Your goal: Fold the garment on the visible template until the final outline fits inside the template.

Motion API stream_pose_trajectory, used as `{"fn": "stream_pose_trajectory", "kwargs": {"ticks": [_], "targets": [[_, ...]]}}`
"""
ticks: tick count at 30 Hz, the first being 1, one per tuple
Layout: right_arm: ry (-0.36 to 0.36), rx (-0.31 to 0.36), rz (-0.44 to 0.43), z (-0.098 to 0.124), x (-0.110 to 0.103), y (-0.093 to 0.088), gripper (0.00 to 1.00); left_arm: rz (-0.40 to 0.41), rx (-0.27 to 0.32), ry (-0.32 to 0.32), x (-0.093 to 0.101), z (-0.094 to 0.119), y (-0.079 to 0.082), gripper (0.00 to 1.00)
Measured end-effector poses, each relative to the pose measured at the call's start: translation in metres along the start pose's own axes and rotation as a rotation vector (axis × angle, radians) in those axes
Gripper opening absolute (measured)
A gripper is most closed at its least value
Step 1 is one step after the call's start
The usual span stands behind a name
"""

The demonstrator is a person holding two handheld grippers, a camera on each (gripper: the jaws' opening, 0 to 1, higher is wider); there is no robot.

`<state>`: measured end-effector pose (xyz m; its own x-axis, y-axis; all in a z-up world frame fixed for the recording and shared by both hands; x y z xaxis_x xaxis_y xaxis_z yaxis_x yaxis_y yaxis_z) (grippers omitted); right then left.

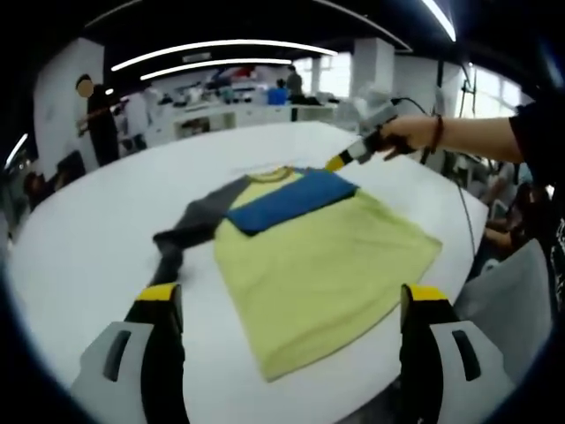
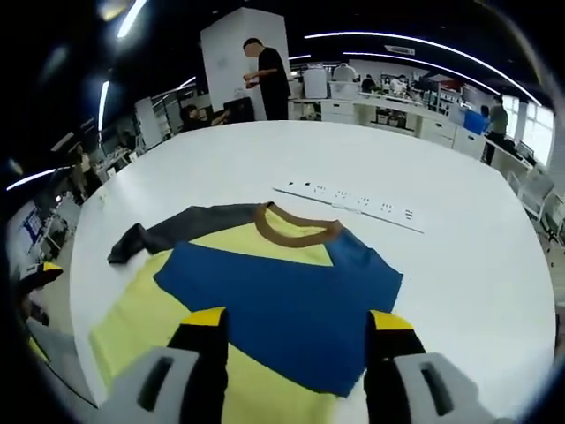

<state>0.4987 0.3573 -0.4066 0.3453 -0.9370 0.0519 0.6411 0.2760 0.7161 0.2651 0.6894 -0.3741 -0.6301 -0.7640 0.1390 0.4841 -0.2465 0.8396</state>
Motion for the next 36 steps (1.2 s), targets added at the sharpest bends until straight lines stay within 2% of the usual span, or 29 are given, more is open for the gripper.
{"fn": "stream_pose_trajectory", "kwargs": {"ticks": [15,21,30,36], "targets": [[0.005,-0.018,0.014,0.017,0.045,-0.045,0.42,-0.026,-0.002,-0.011,0.005,-0.003,0.007,0.99],[0.015,-0.029,-0.006,0.015,0.052,-0.056,0.27,-0.026,-0.003,-0.016,0.006,-0.006,0.007,0.99],[0.013,-0.048,0.021,0.006,0.052,-0.069,0.18,-0.025,-0.01,-0.021,0.006,-0.008,0.006,0.99],[0.027,-0.052,0.005,-0.001,0.046,-0.074,0.17,-0.023,-0.015,-0.02,0.005,-0.008,0.006,0.99]]}}
Point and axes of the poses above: the point that each gripper's makers call its tool centre point, and the gripper's own axes: z roughly backward along the fingers, x roughly to its right, y roughly out of its top, the point moved 10 cm from there along z, roughly backward along the fingers, and after that the axes turned 12 degrees about -y, right-handed, at the moved point
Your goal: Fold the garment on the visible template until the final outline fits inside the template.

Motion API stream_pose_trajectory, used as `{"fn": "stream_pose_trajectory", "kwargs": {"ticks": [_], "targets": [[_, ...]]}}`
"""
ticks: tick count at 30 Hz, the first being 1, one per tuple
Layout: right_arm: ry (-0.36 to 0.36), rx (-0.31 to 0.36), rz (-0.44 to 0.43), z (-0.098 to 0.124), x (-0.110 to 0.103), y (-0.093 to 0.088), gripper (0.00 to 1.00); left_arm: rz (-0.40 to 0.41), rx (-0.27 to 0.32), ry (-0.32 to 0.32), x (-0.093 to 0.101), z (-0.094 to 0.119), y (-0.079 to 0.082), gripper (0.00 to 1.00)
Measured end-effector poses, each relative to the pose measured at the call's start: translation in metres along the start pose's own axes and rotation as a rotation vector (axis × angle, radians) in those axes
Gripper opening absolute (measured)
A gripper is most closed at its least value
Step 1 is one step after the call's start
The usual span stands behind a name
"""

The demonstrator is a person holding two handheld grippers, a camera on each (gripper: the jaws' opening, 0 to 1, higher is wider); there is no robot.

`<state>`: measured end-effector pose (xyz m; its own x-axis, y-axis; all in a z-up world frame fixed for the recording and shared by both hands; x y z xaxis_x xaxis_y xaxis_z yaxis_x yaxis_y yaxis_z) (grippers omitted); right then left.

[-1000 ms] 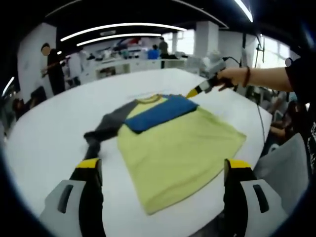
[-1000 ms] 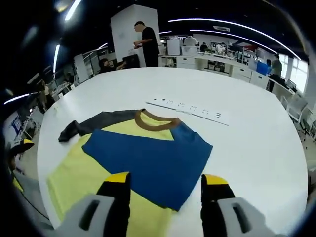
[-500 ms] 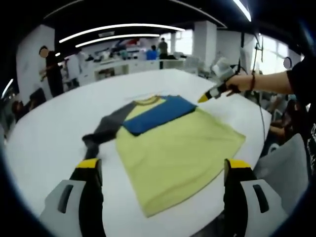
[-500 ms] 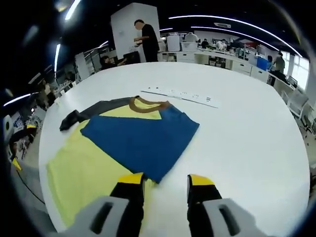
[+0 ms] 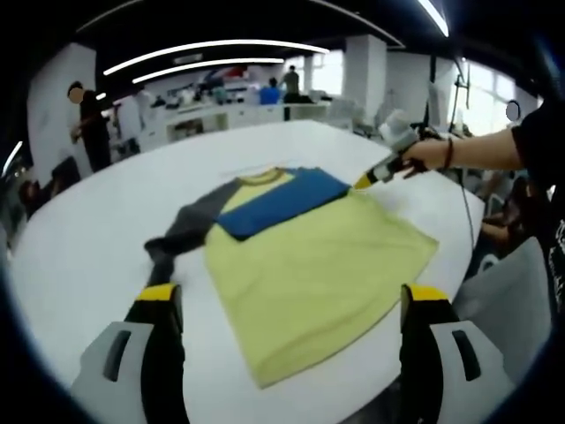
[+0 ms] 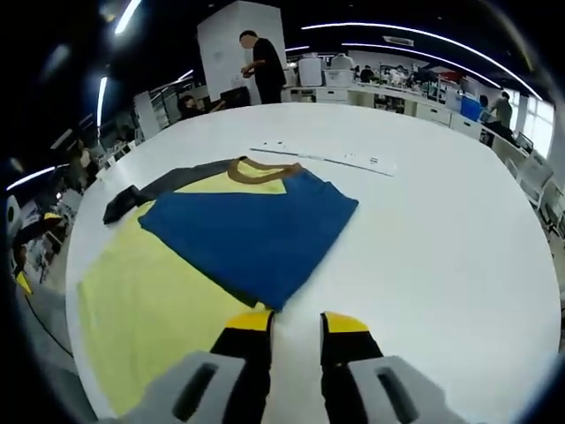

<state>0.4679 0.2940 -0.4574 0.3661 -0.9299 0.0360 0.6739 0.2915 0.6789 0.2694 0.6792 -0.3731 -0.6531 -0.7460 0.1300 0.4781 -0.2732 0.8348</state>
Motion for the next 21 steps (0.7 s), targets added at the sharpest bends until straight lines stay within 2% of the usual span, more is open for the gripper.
{"fn": "stream_pose_trajectory", "kwargs": {"ticks": [8,12,16,21], "targets": [[0.023,0.002,-0.02,-0.007,-0.01,-0.001,0.08,0.004,-0.008,0.006,0.0,0.0,-0.002,0.99],[0.029,-0.002,-0.051,-0.01,-0.015,-0.001,0.01,0.007,-0.017,0.011,0.0,0.001,-0.003,0.98],[0.021,-0.004,-0.061,-0.012,-0.015,-0.001,0.0,0.009,-0.018,0.013,0.0,0.001,-0.004,0.98],[-0.017,-0.015,-0.002,-0.007,-0.007,-0.001,0.0,0.009,-0.014,0.019,-0.001,0.003,-0.005,0.98]]}}
Point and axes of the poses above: the point that each gripper's makers call its tool centre point, and the gripper's own axes: z roughly backward along the fingers, x roughly to its right, y roughly out of its top, the point moved 10 cm from there along z, roughly backward along the fingers, and after that the axes turned 12 degrees about -y, right-handed, at the moved point
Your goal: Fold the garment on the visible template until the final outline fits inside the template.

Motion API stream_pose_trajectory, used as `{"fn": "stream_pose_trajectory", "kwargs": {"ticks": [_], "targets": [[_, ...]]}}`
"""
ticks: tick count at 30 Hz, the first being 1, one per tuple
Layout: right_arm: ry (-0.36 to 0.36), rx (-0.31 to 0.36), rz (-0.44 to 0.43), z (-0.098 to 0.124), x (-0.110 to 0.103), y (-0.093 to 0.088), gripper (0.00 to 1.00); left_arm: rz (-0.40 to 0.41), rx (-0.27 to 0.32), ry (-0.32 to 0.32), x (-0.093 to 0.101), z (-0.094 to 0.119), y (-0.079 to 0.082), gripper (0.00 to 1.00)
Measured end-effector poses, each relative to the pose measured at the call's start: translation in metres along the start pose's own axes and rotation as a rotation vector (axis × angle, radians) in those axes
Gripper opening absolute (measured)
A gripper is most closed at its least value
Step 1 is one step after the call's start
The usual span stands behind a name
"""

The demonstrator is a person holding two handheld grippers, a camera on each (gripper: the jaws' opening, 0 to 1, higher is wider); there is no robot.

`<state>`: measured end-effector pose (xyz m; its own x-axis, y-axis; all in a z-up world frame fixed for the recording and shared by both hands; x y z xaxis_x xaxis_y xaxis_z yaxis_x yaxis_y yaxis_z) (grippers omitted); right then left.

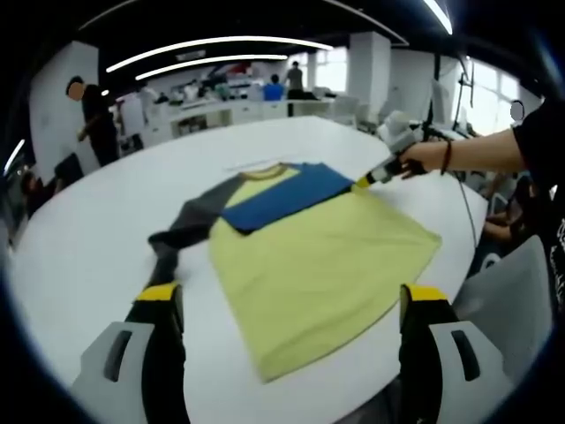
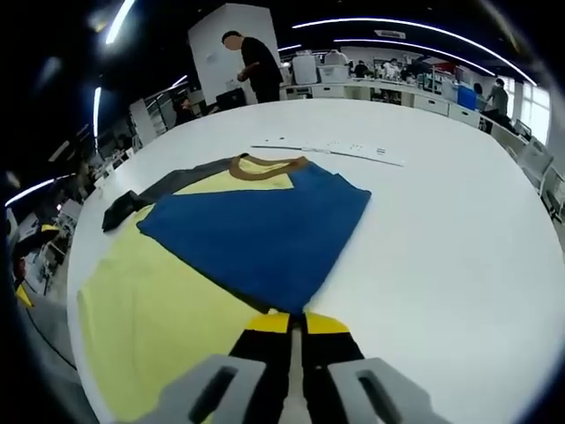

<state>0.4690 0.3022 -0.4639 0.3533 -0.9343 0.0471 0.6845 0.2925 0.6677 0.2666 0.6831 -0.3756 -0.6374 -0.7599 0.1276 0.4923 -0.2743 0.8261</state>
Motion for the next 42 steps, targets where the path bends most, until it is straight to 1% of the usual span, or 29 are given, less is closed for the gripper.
{"fn": "stream_pose_trajectory", "kwargs": {"ticks": [3,5,8,12,18,21,25,29,34,38,42], "targets": [[-0.029,-0.002,0.029,0.001,0.005,0.001,0.0,0.003,-0.001,0.001,-0.001,0.0,-0.001,0.98],[-0.029,-0.003,0.03,0.003,0.006,0.002,0.0,0.002,-0.007,0.0,-0.001,-0.001,-0.002,0.98],[-0.05,-0.021,0.043,0.002,0.008,0.002,0.0,0.001,-0.001,-0.003,-0.001,-0.001,-0.001,0.98],[-0.089,-0.014,0.101,0.003,0.01,0.004,0.0,-0.001,0.002,-0.002,-0.001,-0.001,0.0,0.98],[-0.119,-0.025,0.141,0.005,0.015,0.004,0.0,0.002,0.001,0.001,-0.002,0.001,-0.001,0.98],[-0.122,-0.033,0.126,0.006,0.02,0.003,0.0,0.004,0.005,0.002,-0.002,0.001,-0.001,0.98],[-0.136,-0.048,0.139,0.008,0.026,0.001,0.0,0.005,0.003,-0.005,-0.004,0.0,-0.002,0.99],[-0.14,-0.068,0.108,0.011,0.037,-0.002,0.0,0.001,0.0,-0.007,-0.007,-0.003,0.0,0.99],[-0.15,-0.083,0.116,0.014,0.051,-0.007,0.0,-0.001,0.001,-0.008,-0.009,-0.006,0.002,0.99],[-0.153,-0.09,0.101,0.015,0.062,-0.009,0.0,-0.004,-0.006,-0.009,-0.009,-0.007,0.003,0.98],[-0.161,-0.101,0.113,0.017,0.072,-0.01,0.0,-0.001,-0.007,-0.007,-0.01,-0.009,0.003,0.98]]}}
Point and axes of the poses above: the point that each gripper's makers call its tool centre point, and the gripper's own axes: z roughly backward along the fingers, x roughly to its right, y roughly out of its top, the point moved 10 cm from there along z, roughly backward along the fingers, and after that the axes turned 12 degrees about -y, right-handed, at the moved point
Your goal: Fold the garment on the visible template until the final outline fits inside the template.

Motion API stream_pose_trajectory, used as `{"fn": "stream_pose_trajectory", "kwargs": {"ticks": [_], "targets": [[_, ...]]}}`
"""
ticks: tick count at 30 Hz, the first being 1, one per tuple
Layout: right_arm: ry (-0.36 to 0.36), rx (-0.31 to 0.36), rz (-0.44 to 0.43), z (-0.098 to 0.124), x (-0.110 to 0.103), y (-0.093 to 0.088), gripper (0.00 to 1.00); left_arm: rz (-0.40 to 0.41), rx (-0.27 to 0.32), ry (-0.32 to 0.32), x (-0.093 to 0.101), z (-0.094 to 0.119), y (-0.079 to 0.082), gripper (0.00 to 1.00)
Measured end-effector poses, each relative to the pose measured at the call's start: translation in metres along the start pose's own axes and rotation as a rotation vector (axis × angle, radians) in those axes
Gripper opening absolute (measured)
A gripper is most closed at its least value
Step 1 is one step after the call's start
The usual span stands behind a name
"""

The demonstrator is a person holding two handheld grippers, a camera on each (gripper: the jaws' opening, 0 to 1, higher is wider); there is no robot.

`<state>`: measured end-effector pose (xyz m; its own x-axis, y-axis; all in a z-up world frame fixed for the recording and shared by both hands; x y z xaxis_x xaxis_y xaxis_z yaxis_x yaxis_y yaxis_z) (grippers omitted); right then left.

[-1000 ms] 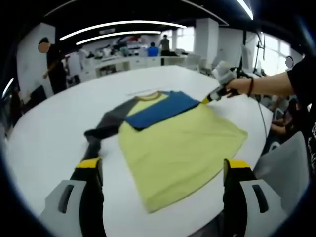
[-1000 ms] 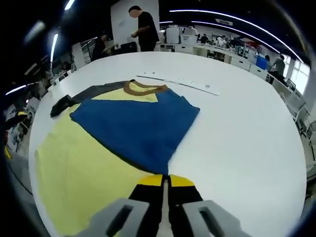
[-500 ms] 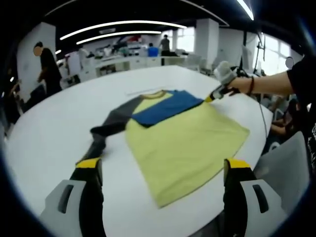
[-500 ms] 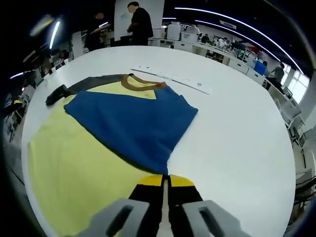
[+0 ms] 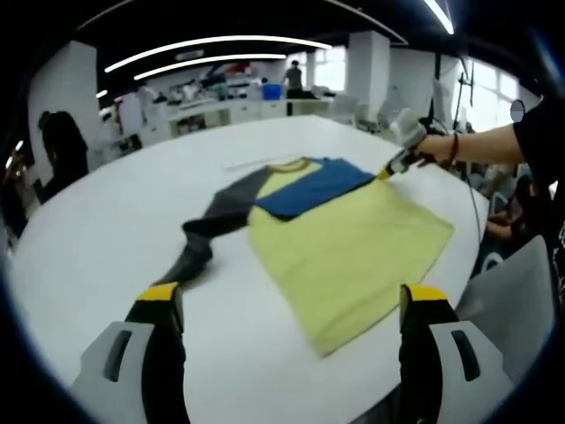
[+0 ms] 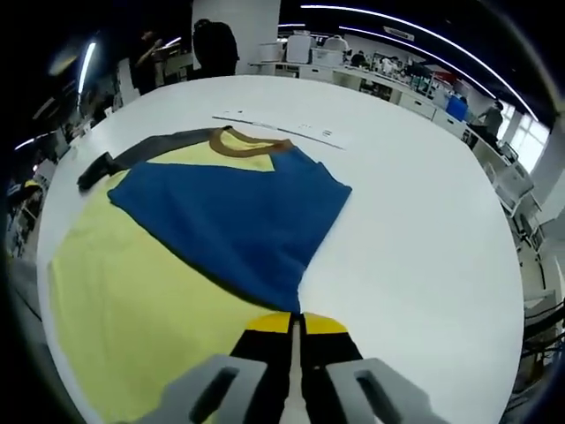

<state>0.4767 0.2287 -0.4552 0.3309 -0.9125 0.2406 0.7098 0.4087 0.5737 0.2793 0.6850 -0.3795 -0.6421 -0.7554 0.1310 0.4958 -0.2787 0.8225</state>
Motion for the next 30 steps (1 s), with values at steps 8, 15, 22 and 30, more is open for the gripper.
{"fn": "stream_pose_trajectory", "kwargs": {"ticks": [8,15,22,30], "targets": [[-0.019,-0.023,-0.005,0.0,0.017,-0.005,0.0,0.007,-0.005,-0.006,0.0,-0.005,0.0,0.98],[-0.039,-0.035,-0.012,-0.001,0.028,-0.009,0.0,0.005,-0.001,-0.002,-0.001,-0.004,0.002,0.97],[-0.035,-0.039,-0.071,-0.002,0.034,-0.011,0.0,0.008,0.005,0.012,-0.003,0.001,0.002,0.97],[-0.041,0.008,-0.219,0.012,0.028,-0.01,0.11,0.01,0.009,0.024,-0.006,0.005,0.004,0.97]]}}
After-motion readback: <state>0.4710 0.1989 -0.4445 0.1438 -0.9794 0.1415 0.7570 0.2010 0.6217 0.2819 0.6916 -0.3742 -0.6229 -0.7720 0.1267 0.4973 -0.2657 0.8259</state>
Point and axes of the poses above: the point that each gripper's makers call its tool centre point, and the gripper's own axes: z roughly backward along the fingers, x roughly to its right, y roughly out of its top, the point moved 10 cm from there along z, roughly backward along the fingers, and after that the axes turned 12 degrees about -y, right-handed, at the moved point
